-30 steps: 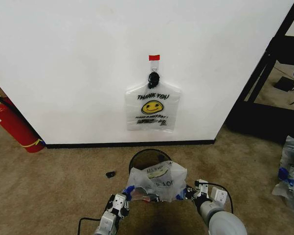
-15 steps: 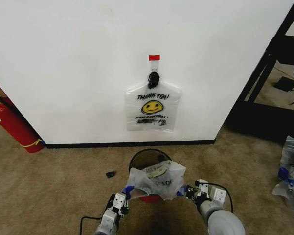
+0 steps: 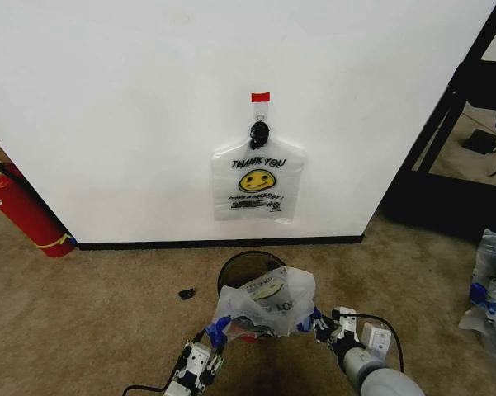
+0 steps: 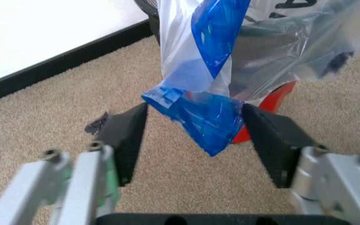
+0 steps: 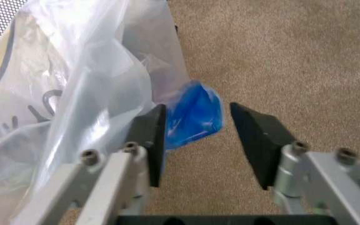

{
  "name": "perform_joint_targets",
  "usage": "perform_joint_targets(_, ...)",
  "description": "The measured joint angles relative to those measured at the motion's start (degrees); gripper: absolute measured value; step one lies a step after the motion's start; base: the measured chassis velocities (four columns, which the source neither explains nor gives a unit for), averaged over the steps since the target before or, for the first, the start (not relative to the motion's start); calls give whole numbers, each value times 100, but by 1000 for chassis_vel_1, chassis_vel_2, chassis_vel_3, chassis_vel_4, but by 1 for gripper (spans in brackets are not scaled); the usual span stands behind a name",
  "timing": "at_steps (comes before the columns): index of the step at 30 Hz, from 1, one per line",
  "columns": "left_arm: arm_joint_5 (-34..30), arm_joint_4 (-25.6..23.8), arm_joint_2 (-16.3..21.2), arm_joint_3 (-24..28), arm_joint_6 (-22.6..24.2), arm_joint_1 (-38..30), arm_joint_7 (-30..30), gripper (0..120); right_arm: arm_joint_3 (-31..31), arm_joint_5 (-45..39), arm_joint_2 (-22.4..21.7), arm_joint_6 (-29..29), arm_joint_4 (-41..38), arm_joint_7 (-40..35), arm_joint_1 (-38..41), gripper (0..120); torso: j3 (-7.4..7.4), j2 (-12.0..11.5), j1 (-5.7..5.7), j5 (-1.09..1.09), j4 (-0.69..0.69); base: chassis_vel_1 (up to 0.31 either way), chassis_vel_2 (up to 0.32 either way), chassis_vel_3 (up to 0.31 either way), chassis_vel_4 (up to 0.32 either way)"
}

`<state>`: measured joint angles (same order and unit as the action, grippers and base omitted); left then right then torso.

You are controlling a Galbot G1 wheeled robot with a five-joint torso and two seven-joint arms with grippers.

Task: Pick up the garbage bag from the wall and place it over the trash bin.

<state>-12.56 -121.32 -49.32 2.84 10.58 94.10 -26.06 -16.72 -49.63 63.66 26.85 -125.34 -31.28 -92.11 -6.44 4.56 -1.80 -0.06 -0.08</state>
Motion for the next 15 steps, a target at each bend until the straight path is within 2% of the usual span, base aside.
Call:
perform_joint_targets(3,0,-1,0,-1,0,0,0,79,-2,1,-1,2,-1,2,0,57,0,0,0,0,0,0,0,0,0)
perform_joint_targets(6,445,-302,1,-210,-193,262,4,91,-119,299,-149,19,-373,54,-237,70,0,0,0,-2,-1,0,0,0,0)
perform_joint_targets(10,693,-470,-1,-317,-366,676,11,97,-193,621,-247,-35,-659,187,-651,81,-1,1,0,5,0,0,0,0,0)
perform_joint_targets(11,753,-577,-3,-403,-450,812,13,100,-230,810,-285,-124,-786,279,-806,88,1,1,1,-4,2,0,0,0,0)
perform_joint_targets(12,767,-613,0,-445,-476,862,11,100,-236,871,-295,-167,-830,313,-860,89,1,2,1,-5,-1,0,0,0,0)
perform_joint_targets(13,777,-699,22,-535,-508,970,11,100,-235,1009,-310,-265,-914,397,-946,94,0,1,0,4,-1,0,0,0,0)
perform_joint_targets(15,779,-806,36,-627,-550,1049,14,100,-234,1204,-312,-436,-957,516,-981,98,0,1,1,0,1,0,0,0,0)
